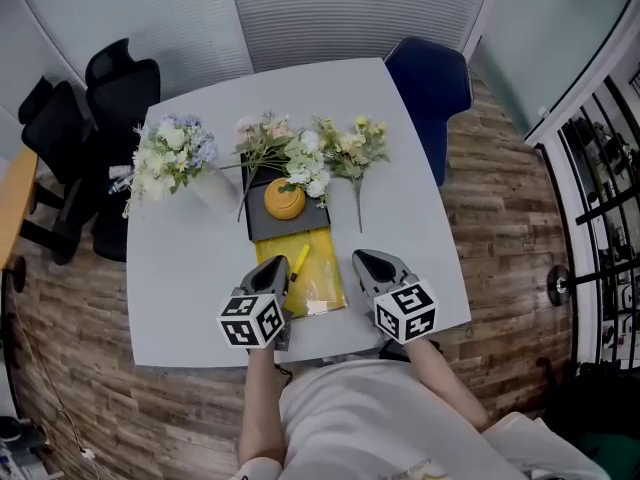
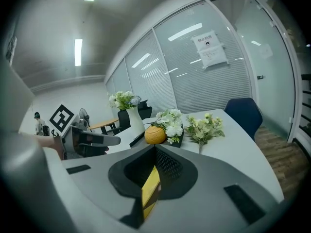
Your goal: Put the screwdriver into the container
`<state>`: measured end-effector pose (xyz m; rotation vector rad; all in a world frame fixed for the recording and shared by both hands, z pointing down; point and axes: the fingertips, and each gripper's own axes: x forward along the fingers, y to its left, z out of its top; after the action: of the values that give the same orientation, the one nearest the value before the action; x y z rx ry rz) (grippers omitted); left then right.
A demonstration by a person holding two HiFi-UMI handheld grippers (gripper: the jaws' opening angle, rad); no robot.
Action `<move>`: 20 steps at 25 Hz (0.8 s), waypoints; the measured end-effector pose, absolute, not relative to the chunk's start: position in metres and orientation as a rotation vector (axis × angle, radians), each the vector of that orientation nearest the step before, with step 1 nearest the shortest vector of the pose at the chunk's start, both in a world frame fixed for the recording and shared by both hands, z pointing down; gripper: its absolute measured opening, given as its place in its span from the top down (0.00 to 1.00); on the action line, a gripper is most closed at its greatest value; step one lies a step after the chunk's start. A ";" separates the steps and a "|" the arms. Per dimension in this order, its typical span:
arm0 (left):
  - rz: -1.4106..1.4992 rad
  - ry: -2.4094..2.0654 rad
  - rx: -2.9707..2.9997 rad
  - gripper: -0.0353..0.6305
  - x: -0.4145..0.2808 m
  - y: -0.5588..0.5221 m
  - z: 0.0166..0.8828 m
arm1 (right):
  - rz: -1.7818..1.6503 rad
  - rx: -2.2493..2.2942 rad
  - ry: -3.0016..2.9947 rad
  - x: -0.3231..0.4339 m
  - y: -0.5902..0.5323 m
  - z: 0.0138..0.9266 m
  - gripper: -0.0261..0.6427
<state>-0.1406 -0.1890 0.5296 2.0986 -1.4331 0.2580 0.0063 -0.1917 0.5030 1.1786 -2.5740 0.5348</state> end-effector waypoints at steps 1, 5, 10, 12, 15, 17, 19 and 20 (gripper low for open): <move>0.227 -1.444 2.104 0.93 -0.143 -0.187 0.523 | 0.520 1.181 -2.576 0.005 -0.190 0.500 0.94; 0.174 -1.497 2.143 0.93 -0.149 -0.177 0.498 | 0.460 1.219 -2.586 0.003 -0.182 0.485 0.94; 0.076 -1.516 2.158 0.94 -0.156 -0.165 0.475 | 0.422 1.245 -2.614 0.001 -0.174 0.469 0.94; 0.063 -1.529 2.160 0.94 -0.157 -0.160 0.470 | 0.414 1.247 -2.620 0.000 -0.170 0.466 0.94; 0.057 -1.545 2.164 0.94 -0.158 -0.154 0.466 | 0.401 1.248 -2.623 0.000 -0.165 0.463 0.94; 0.049 -1.554 2.170 0.94 -0.159 -0.151 0.463 | 0.394 1.249 -2.623 0.000 -0.161 0.462 0.94; 0.016 -1.557 2.173 0.94 -0.160 -0.149 0.458 | 0.389 1.251 -2.624 0.000 -0.159 0.460 0.94; 0.007 -1.557 2.173 0.94 -0.161 -0.147 0.457 | 0.387 1.252 -2.626 0.000 -0.158 0.460 0.94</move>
<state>-0.1606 -0.1475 0.4566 2.1729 -1.5574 0.0065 -0.0004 -0.1578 0.4596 1.2520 -2.6256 0.3869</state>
